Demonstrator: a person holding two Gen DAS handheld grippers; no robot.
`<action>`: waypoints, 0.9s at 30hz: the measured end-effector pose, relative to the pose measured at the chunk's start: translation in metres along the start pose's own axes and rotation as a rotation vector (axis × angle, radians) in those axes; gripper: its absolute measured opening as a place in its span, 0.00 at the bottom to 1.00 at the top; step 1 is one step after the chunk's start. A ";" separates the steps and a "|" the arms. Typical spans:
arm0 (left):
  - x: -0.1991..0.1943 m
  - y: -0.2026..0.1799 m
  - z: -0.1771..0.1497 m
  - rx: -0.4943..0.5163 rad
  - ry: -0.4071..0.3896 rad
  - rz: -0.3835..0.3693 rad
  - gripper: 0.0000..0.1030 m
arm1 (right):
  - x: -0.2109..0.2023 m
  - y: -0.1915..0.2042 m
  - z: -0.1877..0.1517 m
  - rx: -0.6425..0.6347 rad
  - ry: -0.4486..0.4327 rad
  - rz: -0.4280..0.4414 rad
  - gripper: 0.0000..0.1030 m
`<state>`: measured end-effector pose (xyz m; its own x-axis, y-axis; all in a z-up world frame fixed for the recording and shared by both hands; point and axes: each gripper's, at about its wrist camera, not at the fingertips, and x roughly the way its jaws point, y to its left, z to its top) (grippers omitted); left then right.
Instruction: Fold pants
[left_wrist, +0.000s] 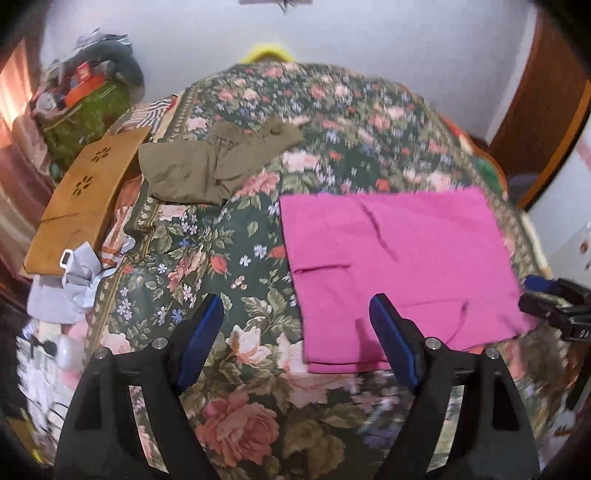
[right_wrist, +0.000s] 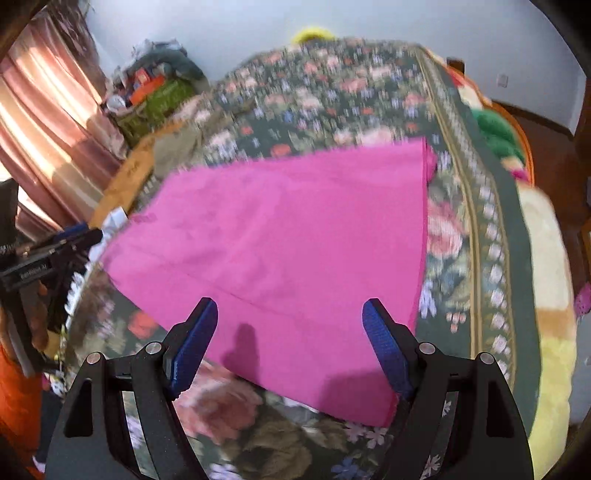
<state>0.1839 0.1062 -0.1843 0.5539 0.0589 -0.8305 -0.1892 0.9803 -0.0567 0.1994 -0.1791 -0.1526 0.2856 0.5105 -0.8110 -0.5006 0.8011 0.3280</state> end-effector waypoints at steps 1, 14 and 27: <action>-0.005 0.000 0.000 -0.017 -0.015 -0.019 0.79 | -0.004 0.005 0.004 -0.008 -0.024 0.005 0.76; 0.003 -0.026 -0.034 -0.068 0.075 -0.172 0.79 | 0.034 0.048 -0.002 -0.136 0.011 -0.008 0.76; 0.016 -0.024 -0.044 -0.207 0.145 -0.369 0.79 | 0.041 0.048 -0.012 -0.142 0.036 0.010 0.76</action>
<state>0.1619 0.0757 -0.2204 0.4985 -0.3288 -0.8021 -0.1666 0.8717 -0.4609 0.1775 -0.1235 -0.1764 0.2517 0.5043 -0.8261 -0.6144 0.7427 0.2662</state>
